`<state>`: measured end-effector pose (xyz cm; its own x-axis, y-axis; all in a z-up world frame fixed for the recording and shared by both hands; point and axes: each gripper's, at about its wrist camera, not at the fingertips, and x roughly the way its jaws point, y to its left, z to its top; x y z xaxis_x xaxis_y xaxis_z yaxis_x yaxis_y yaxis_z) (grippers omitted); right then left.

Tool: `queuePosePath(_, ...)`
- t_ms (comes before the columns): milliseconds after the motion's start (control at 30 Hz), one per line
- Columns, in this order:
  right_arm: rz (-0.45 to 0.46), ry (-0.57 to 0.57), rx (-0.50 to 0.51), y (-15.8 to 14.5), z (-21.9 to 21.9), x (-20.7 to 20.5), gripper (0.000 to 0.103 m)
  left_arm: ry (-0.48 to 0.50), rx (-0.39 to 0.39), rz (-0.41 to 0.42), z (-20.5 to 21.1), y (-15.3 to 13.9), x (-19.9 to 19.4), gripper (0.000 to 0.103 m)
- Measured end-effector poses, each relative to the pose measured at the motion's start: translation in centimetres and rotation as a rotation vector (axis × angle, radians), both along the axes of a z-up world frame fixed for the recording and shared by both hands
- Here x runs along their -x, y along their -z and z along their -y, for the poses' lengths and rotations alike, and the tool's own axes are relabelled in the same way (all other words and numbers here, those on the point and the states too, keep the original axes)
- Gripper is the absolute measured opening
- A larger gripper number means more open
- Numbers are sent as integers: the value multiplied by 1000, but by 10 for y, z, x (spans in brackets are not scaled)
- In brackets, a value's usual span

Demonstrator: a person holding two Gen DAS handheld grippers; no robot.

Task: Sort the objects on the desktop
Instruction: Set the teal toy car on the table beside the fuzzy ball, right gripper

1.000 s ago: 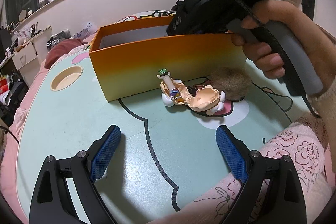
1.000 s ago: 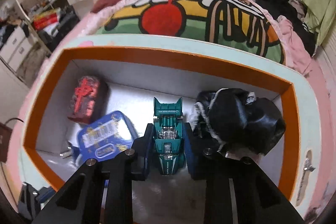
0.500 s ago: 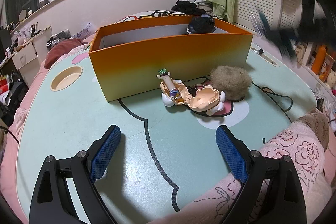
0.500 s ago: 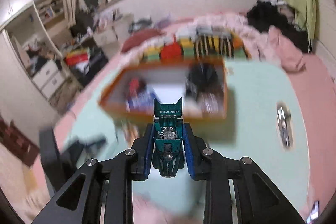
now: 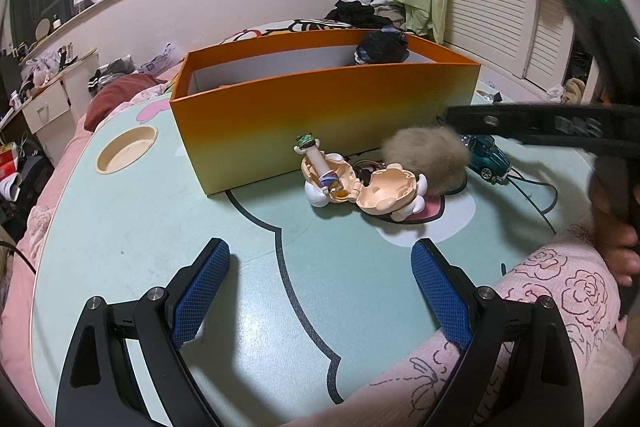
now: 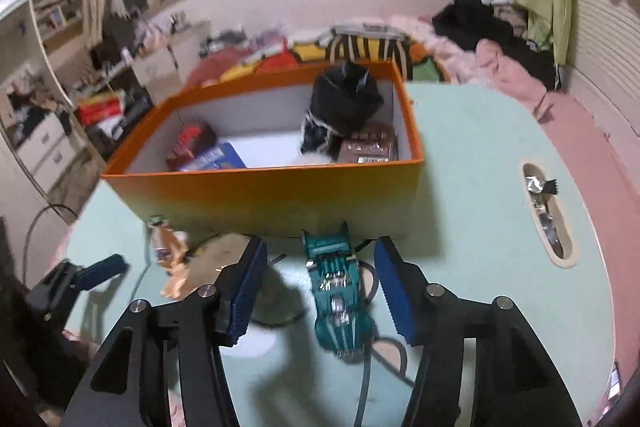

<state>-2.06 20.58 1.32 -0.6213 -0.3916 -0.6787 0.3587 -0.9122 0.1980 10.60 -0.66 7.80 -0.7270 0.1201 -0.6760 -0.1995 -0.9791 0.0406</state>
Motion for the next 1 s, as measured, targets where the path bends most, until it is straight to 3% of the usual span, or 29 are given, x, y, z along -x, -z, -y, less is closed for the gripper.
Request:
queuePosePath(167, 3, -5, -76, 21, -6, -25, 67, 0, -1, -2, 0, 0, 0, 92)
queuePosePath(200, -46, 5, -110, 23, -3, -31, 70, 0, 1, -2, 0, 0, 0, 92)
queuePosePath(233, -65, 14, -142, 25, 1, -34, 83, 0, 2, -2, -1, 0, 0, 92)
queuePosePath(267, -67, 10, -141, 26, 4, -34, 87, -1, 3, -2, -2, 0, 0, 92)
queuePosePath(633, -64, 30, -131, 27, 3, -35, 91, 1, -17, 3, 5, -2, 1, 92)
queuePosePath(767, -61, 40, -125, 28, -2, -35, 92, -1, -103, -31, 15, -33, 2, 90)
queuePosePath(833, -62, 38, -128, 28, -1, -36, 92, 8, -130, -56, 8, -59, 11, 82)
queuePosePath(900, -63, 38, -127, 28, -1, -36, 93, 36, -146, -19, -2, -74, 29, 78)
queuePosePath(1000, -63, 35, -124, 29, -2, -36, 93, 91, -202, 119, -31, -86, 83, 76)
